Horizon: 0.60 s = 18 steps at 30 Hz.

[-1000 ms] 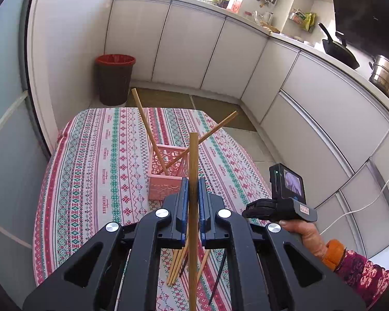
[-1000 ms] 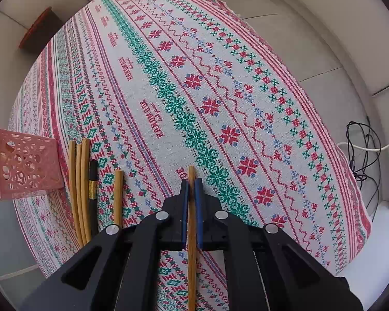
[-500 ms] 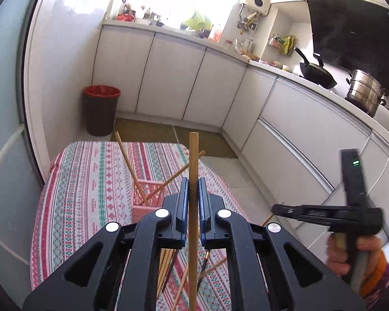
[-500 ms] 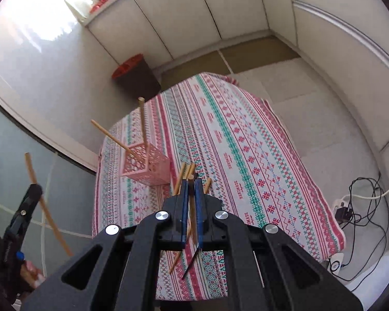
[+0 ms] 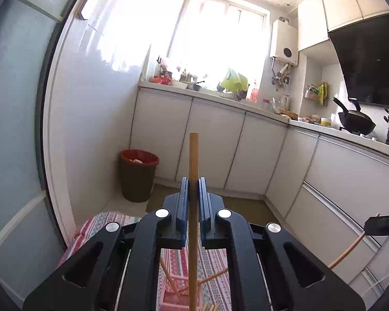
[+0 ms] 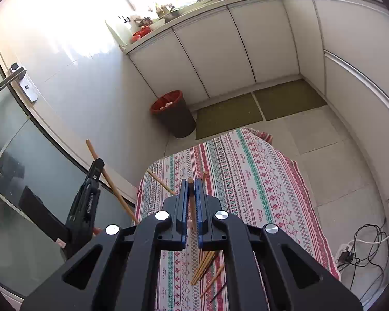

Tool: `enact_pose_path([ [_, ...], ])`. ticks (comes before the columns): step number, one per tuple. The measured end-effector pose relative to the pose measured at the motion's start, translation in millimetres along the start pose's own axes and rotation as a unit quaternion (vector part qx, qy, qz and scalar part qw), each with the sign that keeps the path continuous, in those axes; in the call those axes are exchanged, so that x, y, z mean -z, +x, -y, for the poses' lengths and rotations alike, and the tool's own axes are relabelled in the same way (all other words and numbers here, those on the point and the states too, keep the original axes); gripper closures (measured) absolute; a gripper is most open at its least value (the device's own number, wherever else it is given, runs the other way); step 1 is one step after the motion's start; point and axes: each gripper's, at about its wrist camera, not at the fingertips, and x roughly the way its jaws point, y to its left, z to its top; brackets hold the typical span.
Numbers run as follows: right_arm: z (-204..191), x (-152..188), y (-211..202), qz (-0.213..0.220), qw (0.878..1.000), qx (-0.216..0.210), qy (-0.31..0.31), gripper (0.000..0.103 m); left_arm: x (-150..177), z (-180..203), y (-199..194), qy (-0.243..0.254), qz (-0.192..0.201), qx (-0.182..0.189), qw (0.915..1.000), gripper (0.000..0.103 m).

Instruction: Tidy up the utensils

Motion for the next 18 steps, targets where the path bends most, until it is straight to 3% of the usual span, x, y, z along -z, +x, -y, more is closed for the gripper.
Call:
enact_pose_path([
  [5,-15,-13,17,0.007,1.000,-0.006,-0.013,0.098,9,-2,30,-0.006,0.020,-0.015,0.9997,0.097],
  [12,-19,-18,61,-0.005,1.000,0.001,-0.015,0.098,37,-12,60,-0.014,0.005,-0.019,0.9997,0.096],
  [15,-21,-16,77,-0.013,1.000,0.006,-0.020,0.098,47,-18,60,-0.005,-0.013,-0.018,0.9997,0.096],
  [18,-26,-14,88,-0.018,0.999,0.008,-0.026,0.098,39,-26,44,-0.005,-0.004,-0.013,0.9999,0.096],
])
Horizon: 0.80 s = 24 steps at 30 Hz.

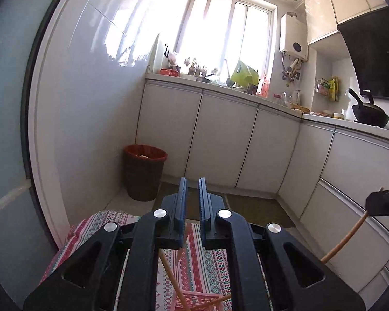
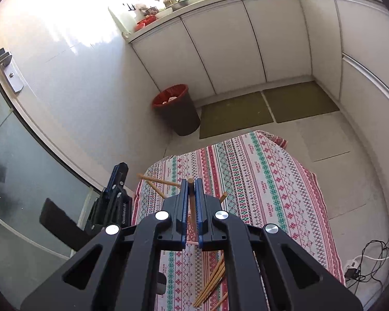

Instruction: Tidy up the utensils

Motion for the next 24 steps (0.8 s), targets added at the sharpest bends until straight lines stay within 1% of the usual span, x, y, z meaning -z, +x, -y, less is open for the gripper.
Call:
enact_pose_path([
  [4,-7,0,8,-0.003,1.000,0.000,-0.001,0.098,-22,-15,-25,-0.024,0.018,0.017,0.9994,0.096],
  [7,-13,2,10,-0.003,1.000,0.003,-0.007,0.098,-34,-21,-38,-0.028,0.029,0.016,0.9990,0.096],
  [10,-18,4,8,0.000,1.000,0.008,-0.012,0.098,-43,-27,-48,-0.032,0.035,0.011,0.9988,0.089],
  [11,-19,4,7,-0.001,1.000,0.008,-0.011,0.098,-44,-31,-51,-0.036,0.033,0.010,0.9987,0.082],
  [13,-22,4,4,0.002,1.000,0.007,-0.013,0.098,-46,-40,-52,-0.050,0.031,0.008,0.9982,0.074],
  [15,-25,4,-1,0.009,1.000,0.008,-0.015,0.098,-47,-49,-53,-0.057,0.019,0.003,0.9982,0.074],
  [18,-28,3,-9,0.011,1.000,0.002,-0.013,0.098,-48,-60,-51,-0.064,-0.001,-0.017,0.9978,0.074],
  [21,-33,2,-17,0.017,1.000,0.003,-0.015,0.098,-45,-69,-51,-0.068,-0.021,-0.030,0.9970,0.073],
  [23,-35,3,-23,0.023,1.000,0.006,-0.016,0.098,-41,-73,-54,-0.073,-0.030,-0.034,0.9963,0.069],
  [24,-36,3,-25,0.025,1.000,0.007,-0.017,0.098,-38,-75,-55,-0.076,-0.036,-0.035,0.9959,0.068],
])
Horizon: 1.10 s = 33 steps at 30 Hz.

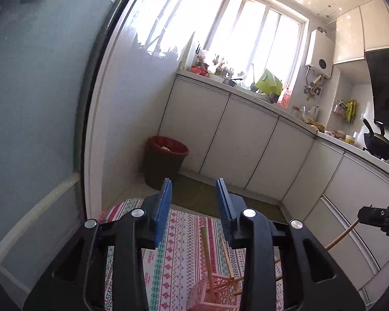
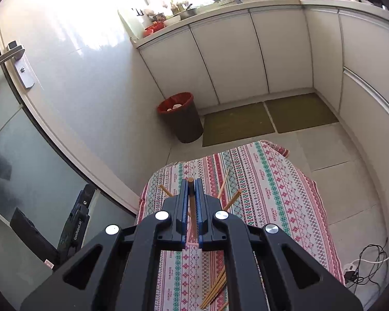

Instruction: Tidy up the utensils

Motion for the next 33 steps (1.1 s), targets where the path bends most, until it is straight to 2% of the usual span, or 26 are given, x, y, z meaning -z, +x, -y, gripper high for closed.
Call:
enact_pose_path([
  [7,0,0,-11,0.008,1.000,0.006,0.002,0.098,6,-6,6,-0.003,-0.047,-0.001,0.9989,0.067],
  [9,2,0,-11,0.007,1.000,0.005,0.005,0.098,6,0,16,-0.001,-0.083,0.009,0.9965,0.067],
  [11,6,-1,-11,0.004,1.000,0.002,0.007,0.098,8,12,30,0.009,-0.134,0.021,0.9907,0.064],
  [14,12,-5,-16,0.004,1.000,-0.010,0.013,0.098,17,50,68,0.066,-0.240,0.047,0.9675,0.061],
  [16,18,-10,-23,0.008,1.000,-0.022,0.016,0.098,25,75,93,0.103,-0.285,0.047,0.9519,0.060],
  [18,28,-14,-34,0.014,0.999,-0.030,0.017,0.098,31,102,130,0.134,-0.340,0.043,0.9299,0.059],
  [20,41,-20,-45,0.019,0.999,-0.036,0.018,0.098,40,119,167,0.145,-0.390,0.027,0.9088,0.059],
  [23,66,-27,-60,0.025,0.999,-0.038,0.023,0.098,62,139,231,0.167,-0.462,-0.013,0.8707,0.059],
  [27,103,-34,-74,0.040,0.998,-0.022,0.035,0.098,105,146,307,0.192,-0.527,-0.078,0.8242,0.059],
  [30,138,-35,-75,0.043,0.998,-0.002,0.055,0.098,135,139,349,0.192,-0.564,-0.115,0.7949,0.059],
  [33,170,-31,-69,0.038,0.996,0.017,0.075,0.098,155,136,373,0.191,-0.584,-0.133,0.7773,0.059],
])
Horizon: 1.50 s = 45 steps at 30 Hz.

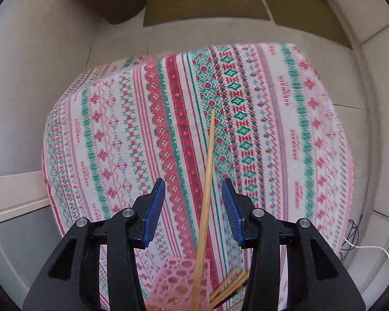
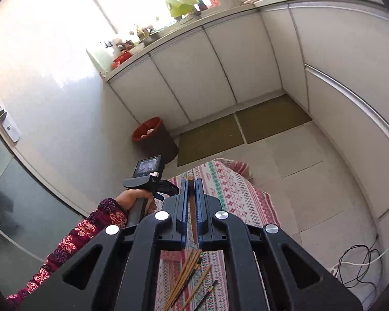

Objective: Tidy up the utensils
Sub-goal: 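Lower the chopsticks into the pink basket with both tools and release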

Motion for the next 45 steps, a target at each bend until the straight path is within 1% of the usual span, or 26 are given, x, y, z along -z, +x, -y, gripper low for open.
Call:
enact_pose_path([
  [2,20,2,7,-0.005,1.000,0.007,0.016,0.098,-9,0,21,-0.009,-0.018,-0.007,0.9998,0.060],
  [3,27,3,11,-0.007,1.000,0.009,0.023,0.098,-12,0,30,-0.013,-0.025,-0.003,0.9996,0.061],
  [4,34,5,16,-0.011,0.999,0.011,0.029,0.098,-14,1,40,-0.009,-0.034,0.004,0.9994,0.077],
  [5,39,7,20,-0.014,0.999,0.013,0.031,0.098,-15,3,46,0.003,-0.041,0.005,0.9991,0.097],
  [6,45,9,24,-0.018,0.999,0.016,0.033,0.098,-15,4,48,0.017,-0.038,0.000,0.9991,0.098],
  [8,53,11,33,-0.023,0.999,0.020,0.037,0.098,-11,5,39,0.035,-0.012,-0.010,0.9993,0.098],
  [10,59,11,41,-0.027,0.998,0.014,0.046,0.098,-2,0,13,0.036,0.022,0.018,0.9989,0.098],
  [12,59,11,49,-0.032,0.998,0.007,0.047,0.098,15,-5,-28,0.045,0.075,0.041,0.9953,0.098],
  [15,53,10,57,-0.036,0.998,-0.001,0.043,0.098,44,-18,-90,0.051,0.149,0.066,0.9853,0.098],
  [18,40,10,53,-0.034,0.999,-0.013,0.037,0.098,81,-36,-152,0.044,0.227,0.079,0.9696,0.098],
  [19,35,10,50,-0.031,0.999,-0.015,0.035,0.098,87,-36,-168,0.041,0.248,0.082,0.9644,0.098],
  [21,22,9,39,-0.025,0.999,-0.020,0.030,0.098,112,-46,-197,0.033,0.291,0.088,0.9522,0.098],
  [26,-16,8,9,-0.011,0.999,-0.032,0.010,0.098,170,-64,-238,0.016,0.356,0.106,0.9285,0.098],
  [29,-39,13,-9,-0.005,0.999,-0.036,-0.003,0.098,199,-78,-248,0.004,0.377,0.120,0.9185,0.098],
  [35,-87,26,-27,-0.005,0.999,-0.042,-0.031,0.098,236,-103,-234,-0.021,0.387,0.134,0.9119,0.098],
  [39,-113,37,-23,-0.012,0.998,-0.038,-0.045,0.098,255,-110,-224,-0.025,0.386,0.143,0.9110,0.098],
  [45,-137,50,-1,-0.028,0.998,-0.026,-0.058,0.098,267,-109,-201,-0.021,0.377,0.142,0.9150,0.098],
])
